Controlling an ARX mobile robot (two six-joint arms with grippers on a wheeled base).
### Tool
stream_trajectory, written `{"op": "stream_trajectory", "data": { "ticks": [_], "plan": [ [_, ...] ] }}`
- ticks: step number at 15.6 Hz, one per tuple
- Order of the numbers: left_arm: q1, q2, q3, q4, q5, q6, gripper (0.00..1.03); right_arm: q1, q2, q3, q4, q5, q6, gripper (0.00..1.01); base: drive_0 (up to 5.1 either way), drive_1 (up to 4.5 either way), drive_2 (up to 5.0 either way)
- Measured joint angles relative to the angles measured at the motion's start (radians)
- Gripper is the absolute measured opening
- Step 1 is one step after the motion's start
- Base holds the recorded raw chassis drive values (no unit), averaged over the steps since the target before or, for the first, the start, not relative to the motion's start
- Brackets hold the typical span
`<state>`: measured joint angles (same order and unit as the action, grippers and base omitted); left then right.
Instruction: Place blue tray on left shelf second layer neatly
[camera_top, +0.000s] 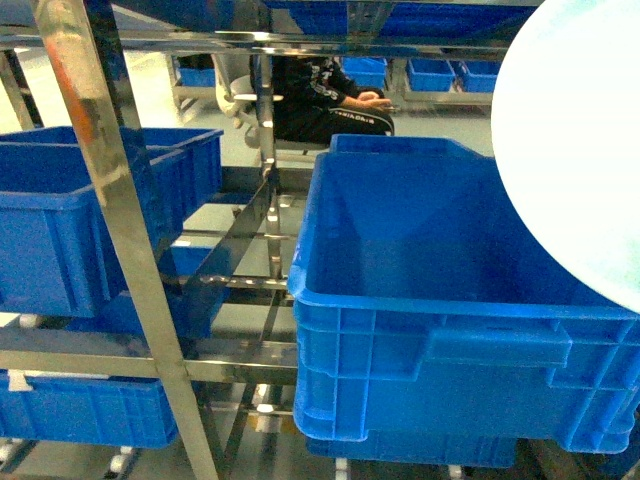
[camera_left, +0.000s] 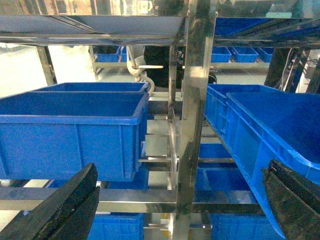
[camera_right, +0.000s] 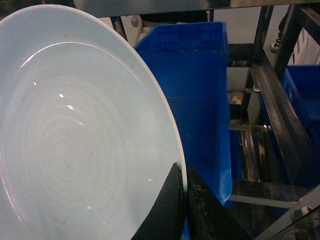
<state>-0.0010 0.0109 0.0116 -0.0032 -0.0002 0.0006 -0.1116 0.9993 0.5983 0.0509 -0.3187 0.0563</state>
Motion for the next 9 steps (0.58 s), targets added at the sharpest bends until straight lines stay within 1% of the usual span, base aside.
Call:
{"op": "stream_trajectory", "data": {
  "ticks": [9],
  "plan": [
    [0.000,0.000,0.000,0.000,0.000,0.000,0.98,0.000,0.000,0.000,0.000,0.000,0.000,0.02,0.0,0.00,0.0]
  ]
}}
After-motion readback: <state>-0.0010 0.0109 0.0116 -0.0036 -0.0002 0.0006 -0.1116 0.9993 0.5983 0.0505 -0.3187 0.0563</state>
